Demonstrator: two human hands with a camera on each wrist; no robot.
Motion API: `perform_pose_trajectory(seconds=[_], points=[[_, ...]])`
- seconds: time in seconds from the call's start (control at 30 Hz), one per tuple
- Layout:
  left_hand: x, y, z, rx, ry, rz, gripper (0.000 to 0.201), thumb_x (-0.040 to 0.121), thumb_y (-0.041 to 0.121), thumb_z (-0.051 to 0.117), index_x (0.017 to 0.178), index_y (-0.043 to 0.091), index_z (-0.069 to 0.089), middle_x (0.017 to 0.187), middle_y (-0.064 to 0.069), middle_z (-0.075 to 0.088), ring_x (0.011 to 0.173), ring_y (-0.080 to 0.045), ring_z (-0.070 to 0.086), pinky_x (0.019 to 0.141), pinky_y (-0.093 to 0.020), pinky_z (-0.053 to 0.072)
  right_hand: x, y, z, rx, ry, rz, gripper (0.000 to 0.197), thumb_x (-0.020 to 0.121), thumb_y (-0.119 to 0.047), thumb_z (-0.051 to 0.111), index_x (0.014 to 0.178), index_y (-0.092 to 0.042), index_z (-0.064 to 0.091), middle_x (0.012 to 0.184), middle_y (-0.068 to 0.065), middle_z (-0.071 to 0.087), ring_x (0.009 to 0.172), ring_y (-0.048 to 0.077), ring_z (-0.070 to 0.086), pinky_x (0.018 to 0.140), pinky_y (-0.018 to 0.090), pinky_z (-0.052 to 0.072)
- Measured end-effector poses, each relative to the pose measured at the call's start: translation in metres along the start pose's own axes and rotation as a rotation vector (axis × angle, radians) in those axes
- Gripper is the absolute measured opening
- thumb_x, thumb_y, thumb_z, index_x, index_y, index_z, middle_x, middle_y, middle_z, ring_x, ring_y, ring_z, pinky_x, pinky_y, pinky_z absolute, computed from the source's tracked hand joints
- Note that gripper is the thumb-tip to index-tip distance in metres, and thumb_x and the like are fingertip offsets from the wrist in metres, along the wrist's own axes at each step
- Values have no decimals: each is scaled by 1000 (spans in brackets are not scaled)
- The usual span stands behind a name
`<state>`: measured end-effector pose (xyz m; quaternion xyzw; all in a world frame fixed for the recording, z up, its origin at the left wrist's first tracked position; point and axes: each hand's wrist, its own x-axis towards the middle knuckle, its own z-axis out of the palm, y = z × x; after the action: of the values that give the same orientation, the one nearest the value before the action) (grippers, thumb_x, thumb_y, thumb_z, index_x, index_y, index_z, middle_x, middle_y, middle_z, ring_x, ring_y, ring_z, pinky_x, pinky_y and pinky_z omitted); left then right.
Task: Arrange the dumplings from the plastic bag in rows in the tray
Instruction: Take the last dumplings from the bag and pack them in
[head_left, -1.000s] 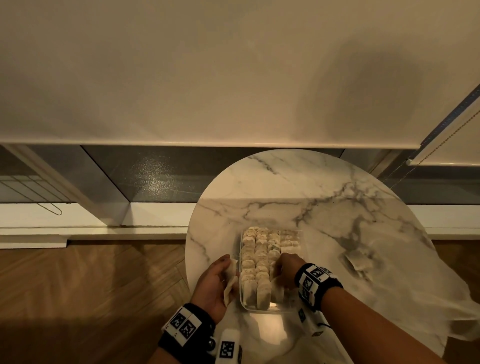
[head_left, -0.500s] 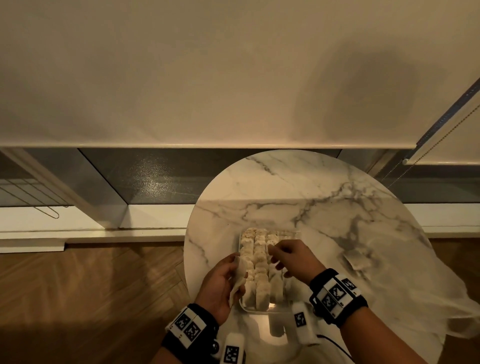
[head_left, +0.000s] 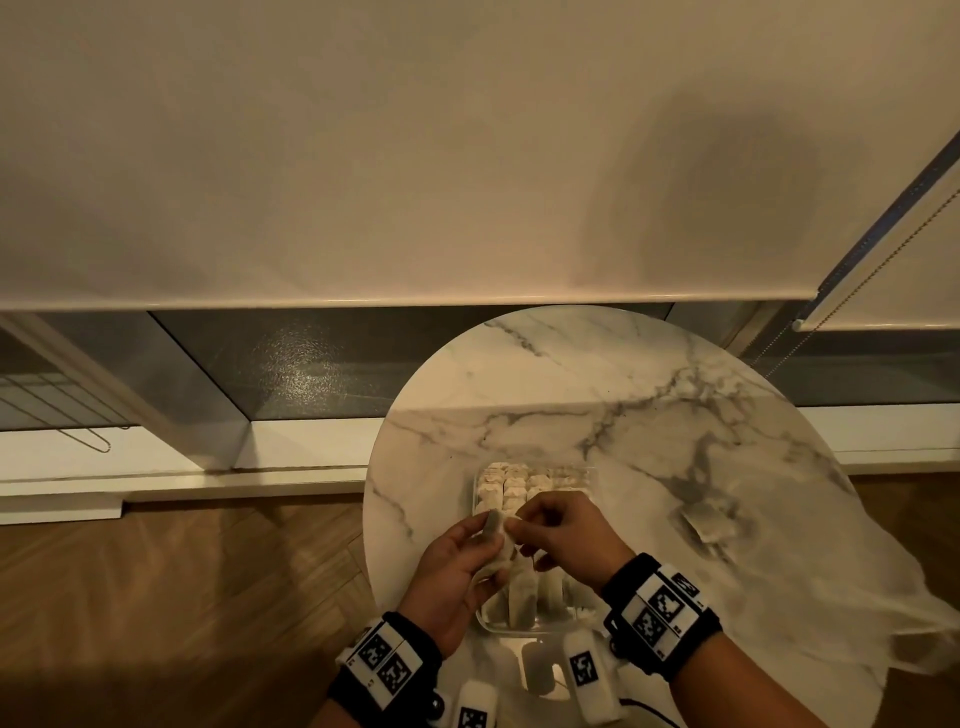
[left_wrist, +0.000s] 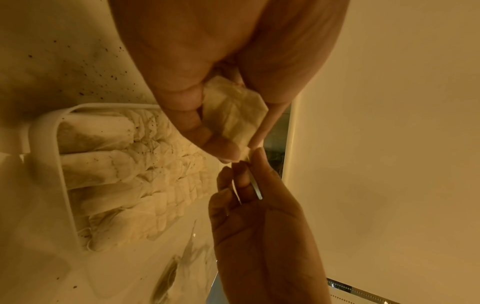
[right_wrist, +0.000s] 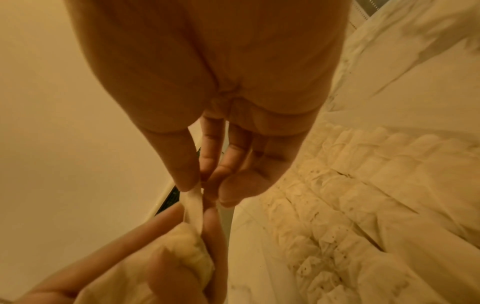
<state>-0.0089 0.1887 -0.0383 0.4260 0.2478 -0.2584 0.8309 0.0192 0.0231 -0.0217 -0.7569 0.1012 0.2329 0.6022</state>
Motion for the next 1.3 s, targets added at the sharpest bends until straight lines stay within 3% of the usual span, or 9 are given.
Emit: perform_pose_trajectory(seconds=[0.13, 0.27, 0.4, 0.53, 0.67, 0.87, 1.03, 1.13, 1.3], points=[[-2, 0, 2, 9, -26, -3, 30, 93, -3, 58, 123, 2, 62, 102, -19, 73, 78, -22, 70, 60, -28, 56, 2, -1, 0, 89, 43, -19, 15, 87, -17, 74, 86, -3, 68, 69, 8, 69, 65, 18, 67, 59, 32, 55], [-2, 2, 4, 6, -19, -9, 29, 91, -9, 59, 119, -3, 61, 93, -20, 73, 69, -21, 71, 55, -26, 55, 1, -5, -3, 177, 90, -37, 15, 91, -13, 69, 91, 1, 65, 73, 12, 70, 70, 22, 69, 61, 33, 58], [0, 1, 2, 33, 16, 5, 28, 90, -8, 61, 117, -1, 61, 93, -20, 73, 70, -21, 72, 56, -26, 56, 1, -5, -7, 222, 89, -47, 13, 91, -5, 66, 97, 5, 60, 76, 16, 67, 70, 24, 68, 62, 35, 59], [3, -2, 1, 54, 40, 11, 22, 98, 0, 52, 116, -5, 64, 99, -25, 72, 73, -23, 71, 57, -28, 56, -1, -6, -9, 183, 46, -57, 11, 88, 1, 68, 97, 6, 63, 76, 15, 68, 70, 23, 67, 62, 32, 59], [0, -2, 5, 36, 15, 25, 30, 103, 13, 45, 107, -4, 70, 93, -24, 70, 68, -23, 66, 61, -31, 55, -2, -6, -7, 186, 29, -39, 9, 85, 3, 71, 93, 3, 67, 75, 14, 69, 67, 21, 67, 61, 30, 59], [4, -2, 6, 55, 0, 41, 21, 94, 17, 60, 105, 1, 69, 87, -17, 68, 71, -20, 59, 65, -29, 50, -3, -8, -6, 209, 44, -15, 15, 80, 1, 77, 92, 3, 69, 73, 14, 68, 61, 20, 65, 59, 28, 56], [5, -4, 7, 111, -29, 73, 36, 77, 16, 74, 109, 0, 70, 93, -17, 71, 77, -21, 66, 66, -29, 53, -3, -10, -8, 227, 80, -38, 18, 78, -6, 80, 93, 0, 72, 74, 14, 68, 66, 23, 64, 65, 31, 58], [5, -5, 6, 127, -38, 92, 42, 73, 13, 77, 112, 0, 69, 93, -16, 73, 74, -18, 69, 61, -28, 53, -4, -10, -9, 261, 84, -58, 17, 79, -8, 80, 93, -2, 73, 74, 13, 69, 69, 24, 65, 65, 30, 58], [7, -5, 5, 210, -94, 116, 44, 73, 21, 82, 113, 6, 71, 97, -17, 72, 79, -19, 64, 66, -28, 50, -7, -11, -9, 255, 41, -88, 19, 81, -9, 78, 98, -3, 72, 77, 17, 69, 70, 23, 67, 66, 30, 58]])
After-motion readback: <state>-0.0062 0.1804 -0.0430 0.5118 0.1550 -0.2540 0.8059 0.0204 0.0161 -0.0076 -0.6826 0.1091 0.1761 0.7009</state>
